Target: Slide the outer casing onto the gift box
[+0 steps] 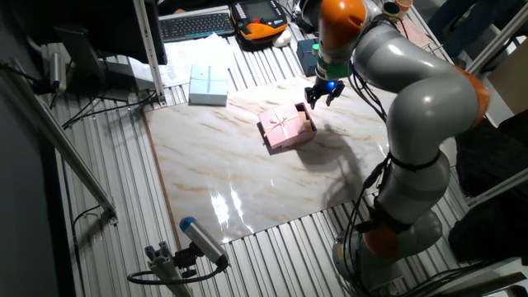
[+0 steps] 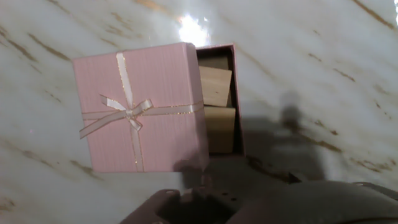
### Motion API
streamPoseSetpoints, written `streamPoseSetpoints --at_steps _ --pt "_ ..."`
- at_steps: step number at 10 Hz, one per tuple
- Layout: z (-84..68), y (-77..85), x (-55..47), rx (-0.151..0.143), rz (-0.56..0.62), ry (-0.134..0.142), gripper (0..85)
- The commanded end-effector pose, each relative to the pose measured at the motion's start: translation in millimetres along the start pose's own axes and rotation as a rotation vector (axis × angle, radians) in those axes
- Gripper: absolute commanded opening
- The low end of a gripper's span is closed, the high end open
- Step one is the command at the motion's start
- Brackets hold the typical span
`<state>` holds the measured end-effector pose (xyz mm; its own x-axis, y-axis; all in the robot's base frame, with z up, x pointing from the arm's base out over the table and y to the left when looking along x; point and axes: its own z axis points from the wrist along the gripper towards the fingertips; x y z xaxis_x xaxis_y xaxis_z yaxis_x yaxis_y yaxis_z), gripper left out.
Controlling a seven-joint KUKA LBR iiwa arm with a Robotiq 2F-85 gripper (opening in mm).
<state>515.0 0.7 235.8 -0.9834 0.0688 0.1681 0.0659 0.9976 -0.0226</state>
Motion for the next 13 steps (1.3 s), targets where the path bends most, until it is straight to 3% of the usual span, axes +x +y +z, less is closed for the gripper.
streamPoseSetpoints --at_steps 1,10,13 --pt "0.0 0.0 -0.1 0.0 -0.001 0.037 0.0" --pt "0.0 0.0 0.4 0.0 -0.01 0.034 0.0" --pt "-0.1 0.5 1.7 -0.003 0.006 0.013 0.0"
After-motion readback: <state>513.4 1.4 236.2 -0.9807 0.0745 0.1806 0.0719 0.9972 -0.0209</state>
